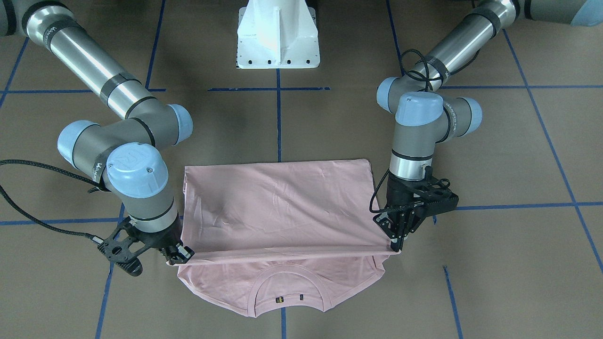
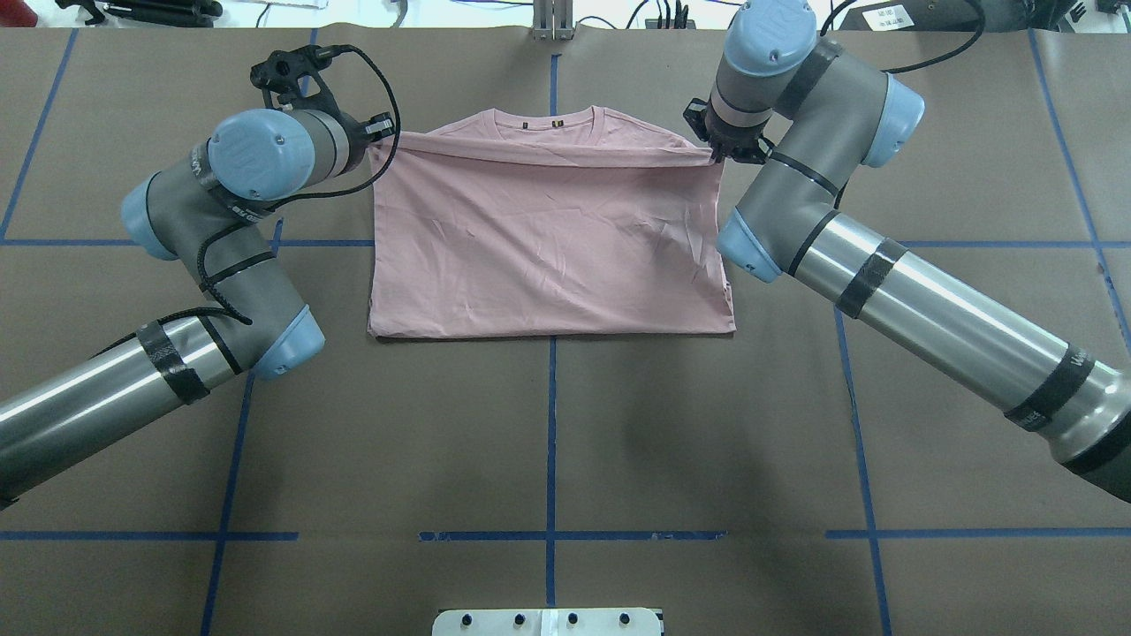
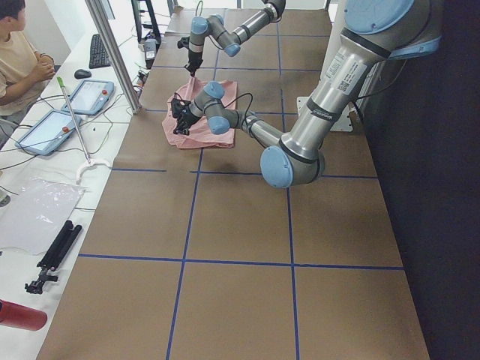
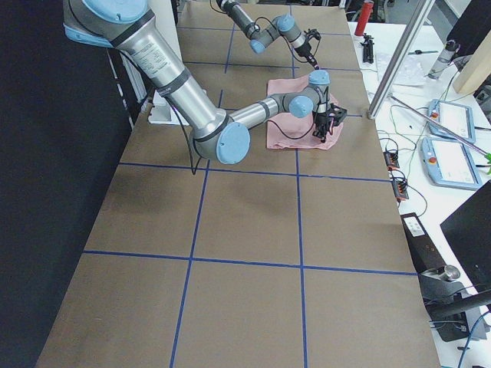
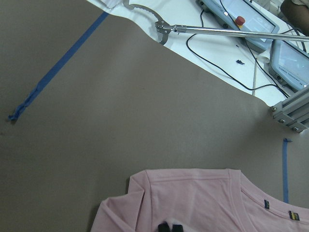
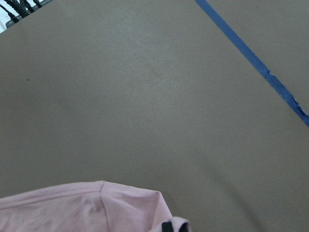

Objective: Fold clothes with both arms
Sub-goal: 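Raise both grippers away from the folded shirt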

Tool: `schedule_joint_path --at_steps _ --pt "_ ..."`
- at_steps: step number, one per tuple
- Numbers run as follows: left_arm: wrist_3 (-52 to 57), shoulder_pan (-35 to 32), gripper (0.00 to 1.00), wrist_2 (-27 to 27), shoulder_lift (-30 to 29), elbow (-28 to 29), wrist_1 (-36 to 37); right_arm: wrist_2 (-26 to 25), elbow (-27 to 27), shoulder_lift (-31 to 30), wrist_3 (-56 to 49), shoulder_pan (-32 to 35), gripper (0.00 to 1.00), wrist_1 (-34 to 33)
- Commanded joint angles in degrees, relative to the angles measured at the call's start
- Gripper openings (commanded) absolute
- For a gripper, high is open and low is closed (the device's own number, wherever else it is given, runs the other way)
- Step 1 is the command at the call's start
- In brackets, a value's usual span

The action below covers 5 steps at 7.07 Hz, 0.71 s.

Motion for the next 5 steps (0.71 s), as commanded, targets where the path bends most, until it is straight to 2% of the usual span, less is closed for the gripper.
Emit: schedule_joint_path --at_steps 1,3,4,5 --pt "0.4 0.2 0.00 0.1 0.1 1.6 -0.1 0.0 -1.1 1.2 0.0 -0.1 0.00 0.0" --pt "0.3 0.6 0.04 0.0 -0.1 1.6 -1.5 0.0 -3.7 3.3 -0.1 -0.3 0.00 0.0" --pt "0.3 0.7 0.06 -0.1 0.5 1.7 -4.5 0.0 -4.8 3.5 -0.4 -0.5 0.00 0.4" --pt "0.3 0.7 0.10 -0.1 0.6 2.1 -6.7 -0.6 -7.8 3.3 -0.5 -1.1 0.00 6.5"
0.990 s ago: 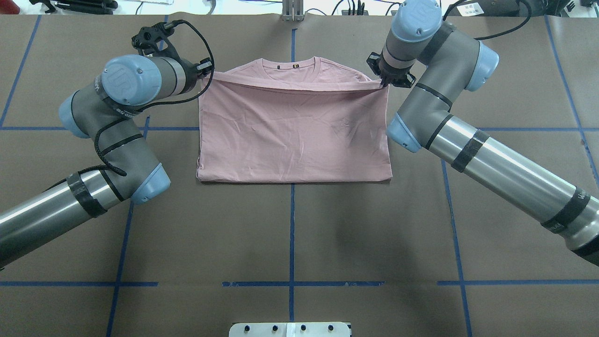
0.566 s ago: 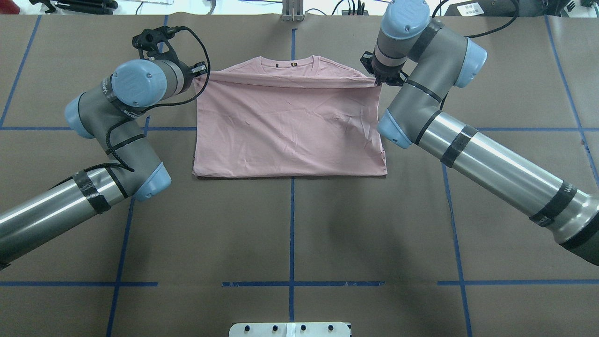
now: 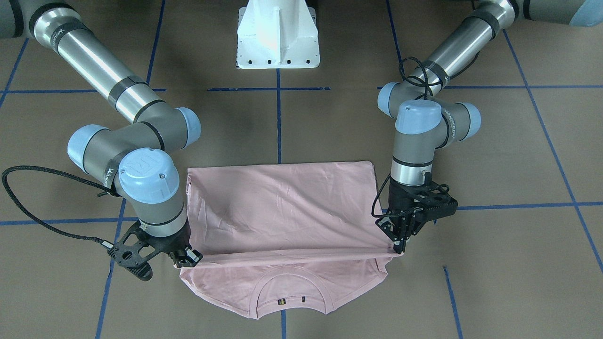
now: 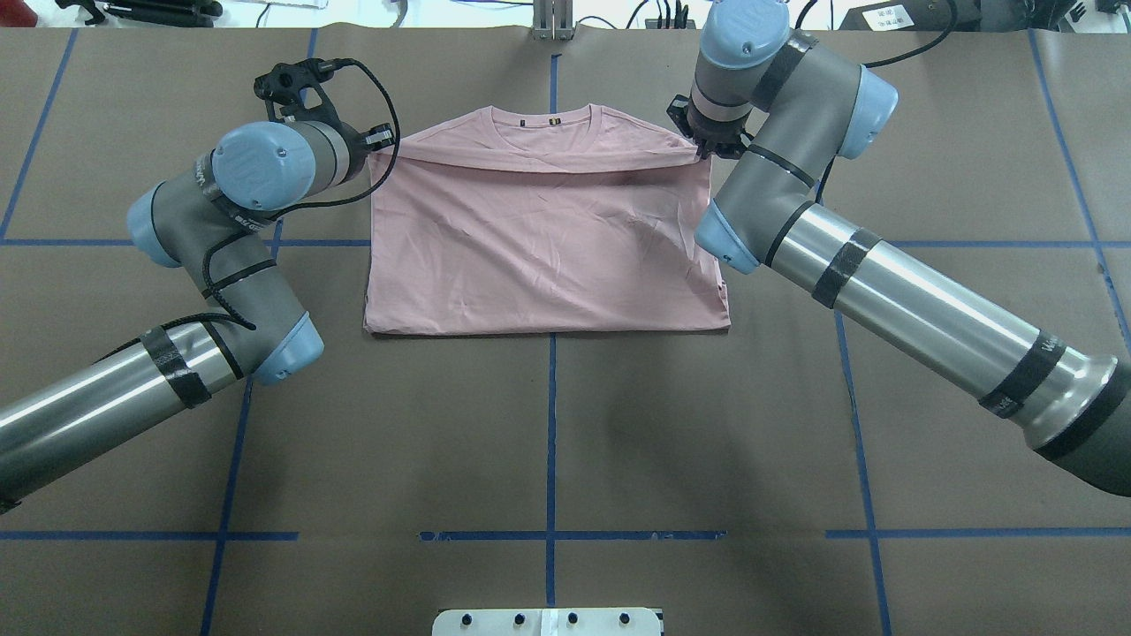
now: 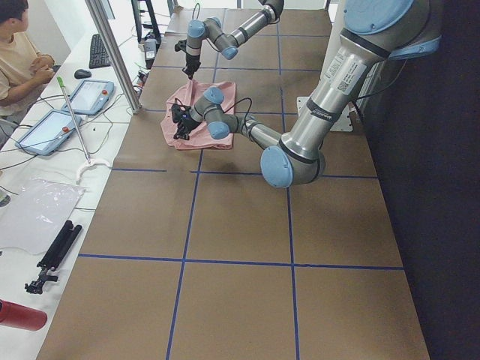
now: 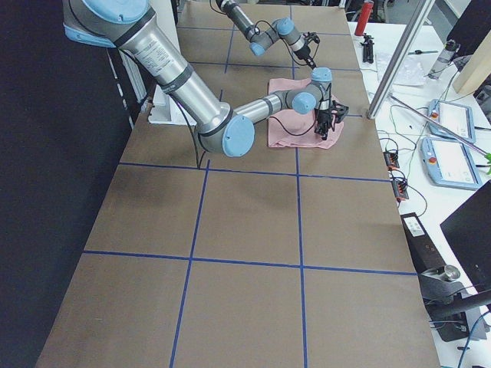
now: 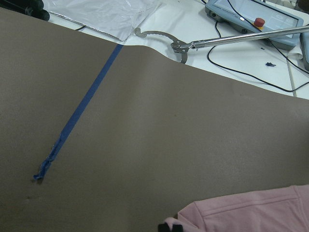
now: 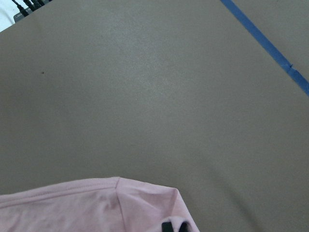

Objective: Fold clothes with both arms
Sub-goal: 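Raise both grippers away from the folded shirt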

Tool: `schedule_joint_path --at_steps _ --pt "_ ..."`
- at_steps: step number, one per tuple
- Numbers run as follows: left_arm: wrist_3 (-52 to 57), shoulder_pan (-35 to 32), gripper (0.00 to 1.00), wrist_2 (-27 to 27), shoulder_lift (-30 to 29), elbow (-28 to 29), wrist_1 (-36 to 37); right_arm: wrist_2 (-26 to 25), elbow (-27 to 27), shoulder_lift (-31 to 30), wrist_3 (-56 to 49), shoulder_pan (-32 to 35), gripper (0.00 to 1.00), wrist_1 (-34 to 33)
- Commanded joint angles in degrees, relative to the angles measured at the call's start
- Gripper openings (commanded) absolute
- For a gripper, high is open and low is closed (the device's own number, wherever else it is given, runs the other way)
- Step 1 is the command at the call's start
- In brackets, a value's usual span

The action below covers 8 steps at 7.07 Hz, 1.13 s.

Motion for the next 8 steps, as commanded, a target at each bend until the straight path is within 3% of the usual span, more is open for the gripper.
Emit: schedule_joint_path --at_steps 1,4,5,6,7,8 --pt "0.0 0.1 0.15 -0.2 0.4 0.5 -2.9 -0.5 -3.8 0.0 -0.2 -0.4 0.06 6.2" --pt "-0.1 0.0 0.28 -0.2 0.7 0.5 -4.2 -0.4 -3.2 0.0 -1.3 0.5 0.48 6.2" --pt "0.1 -0.1 0.28 -0.2 1.3 0.2 -5.4 -0.4 -2.7 0.0 -1.3 0.4 0.99 6.3" --pt "-0.3 -0.3 0.28 -2.8 1.3 -1.0 -6.6 0.4 2.7 -2.4 -1.2 0.9 1.00 5.8" --pt "-2.1 -1.2 0.28 -7.1 1.6 -3.3 -7.5 1.1 12.0 -9.3 -0.3 0.3 1.00 6.4" --pt "-2.3 -1.1 0.28 -7.4 2.4 -4.4 -7.5 0.7 21.4 -15.9 3.5 -3.2 1.00 6.2"
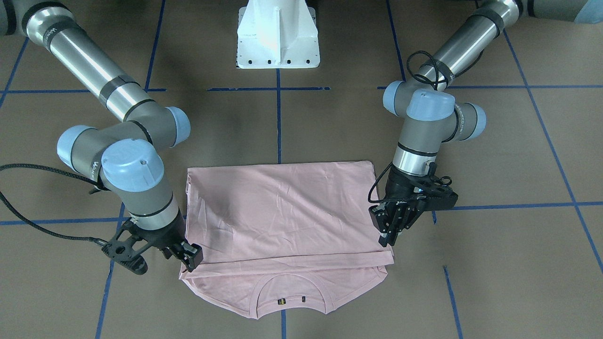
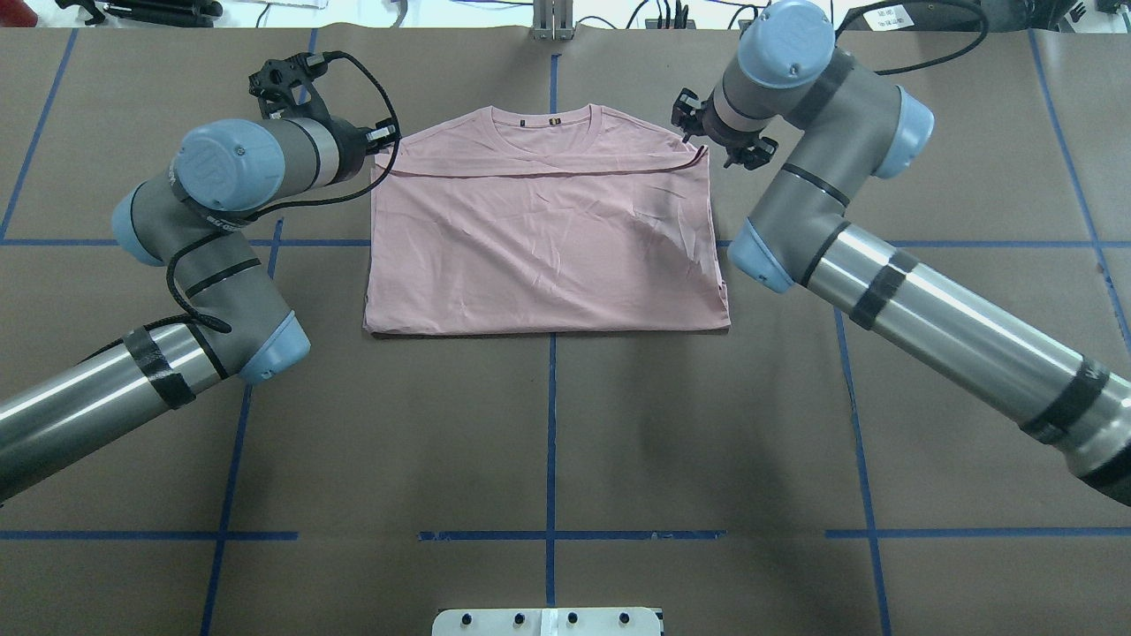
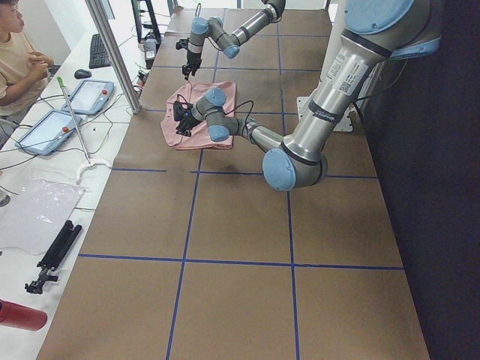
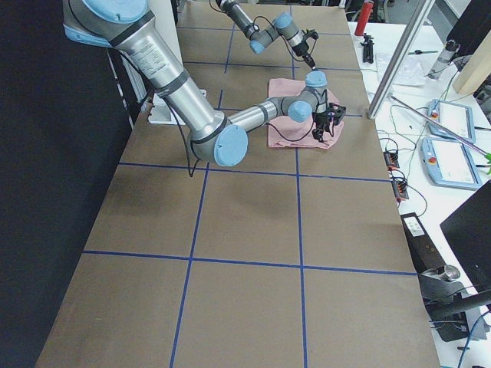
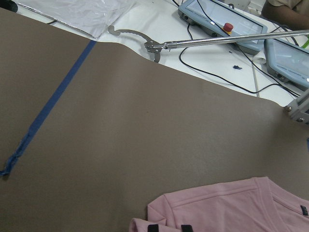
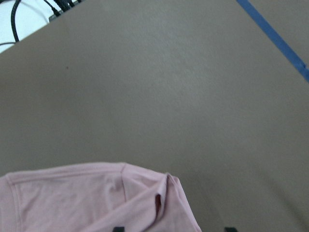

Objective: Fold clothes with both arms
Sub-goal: 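Move the right gripper to the folded shirt's side edge and grasp it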

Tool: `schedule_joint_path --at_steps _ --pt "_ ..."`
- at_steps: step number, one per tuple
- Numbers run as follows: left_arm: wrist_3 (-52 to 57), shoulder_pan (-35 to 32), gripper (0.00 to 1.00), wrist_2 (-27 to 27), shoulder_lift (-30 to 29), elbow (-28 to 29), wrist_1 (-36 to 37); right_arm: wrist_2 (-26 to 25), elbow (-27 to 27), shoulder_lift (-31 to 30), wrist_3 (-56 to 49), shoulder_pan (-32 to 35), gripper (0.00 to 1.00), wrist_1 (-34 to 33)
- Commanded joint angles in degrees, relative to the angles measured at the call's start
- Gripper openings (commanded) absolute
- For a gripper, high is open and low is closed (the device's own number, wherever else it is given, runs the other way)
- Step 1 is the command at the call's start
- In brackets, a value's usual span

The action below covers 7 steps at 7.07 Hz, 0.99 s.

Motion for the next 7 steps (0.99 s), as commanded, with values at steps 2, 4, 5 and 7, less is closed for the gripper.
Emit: schedule_joint_path --at_steps 2,4,5,7 --pt "-0.7 -0.2 0.28 -1.8 1.3 -2.2 -0.6 -0.6 24.0 -17.8 8.8 -7.0 1.00 -0.1" --pt "-3.2 0.1 0.28 -1.7 1.3 -3.9 -0.7 -1.4 25.1 -22.0 15.6 -11.8 0.93 0.4" --pt "-3.1 0.1 0.28 -1.6 1.2 -4.0 -0.7 -2.7 24.7 -21.7 15.6 -12.3 0.93 0.4" --pt "-3.9 0.1 0.28 -1.5 1.1 -5.2 -0.6 -3.9 24.3 -21.7 15.6 -12.9 0.74 0.3"
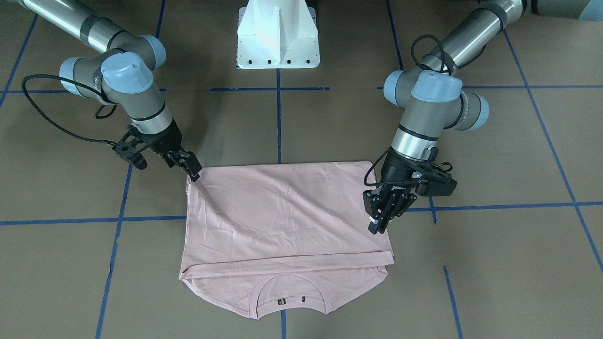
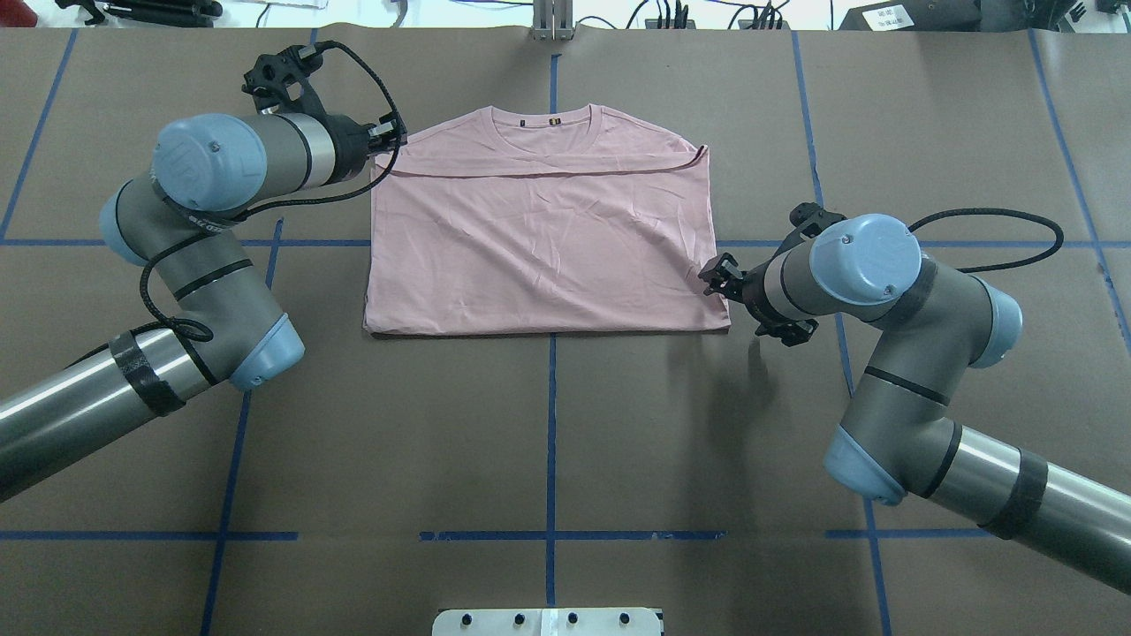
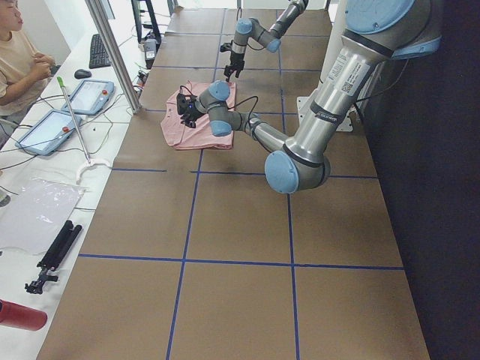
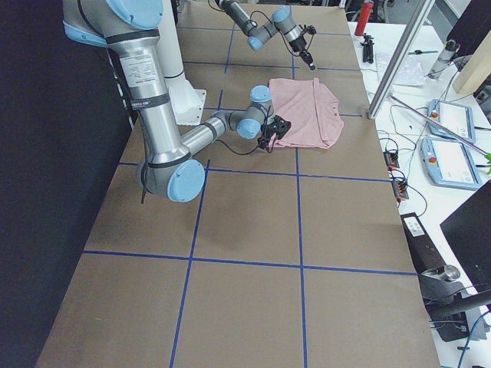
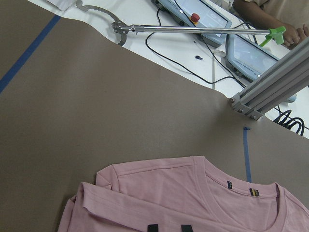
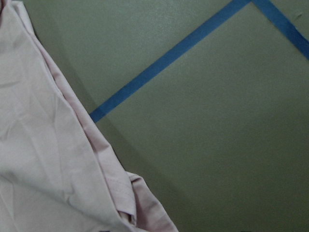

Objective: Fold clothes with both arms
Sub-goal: 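Move the right gripper to the folded shirt's side edge and grasp it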

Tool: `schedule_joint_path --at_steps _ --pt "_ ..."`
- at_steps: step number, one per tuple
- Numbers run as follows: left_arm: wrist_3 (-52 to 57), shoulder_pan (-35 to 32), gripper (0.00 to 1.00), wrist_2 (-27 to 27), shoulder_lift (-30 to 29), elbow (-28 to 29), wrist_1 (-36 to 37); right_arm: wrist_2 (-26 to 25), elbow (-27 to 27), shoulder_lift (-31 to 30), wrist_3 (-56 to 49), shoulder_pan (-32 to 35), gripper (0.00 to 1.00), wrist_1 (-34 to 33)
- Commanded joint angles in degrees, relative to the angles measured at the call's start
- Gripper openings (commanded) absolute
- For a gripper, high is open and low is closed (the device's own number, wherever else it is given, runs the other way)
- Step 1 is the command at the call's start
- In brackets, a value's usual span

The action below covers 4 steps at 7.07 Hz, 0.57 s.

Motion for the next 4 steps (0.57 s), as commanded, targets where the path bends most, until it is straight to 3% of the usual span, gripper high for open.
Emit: schedule_joint_path --at_steps 1,4 --pt "-0.7 0.0 0.28 0.0 0.1 -1.6 0.1 -1.0 -0.1 0.1 0.2 -0.6 0.56 0.0" --pt "-0.8 -0.1 0.28 0.0 0.6 -2.5 0.2 -1.0 -0.1 0.3 0.2 -1.5 0.55 0.0"
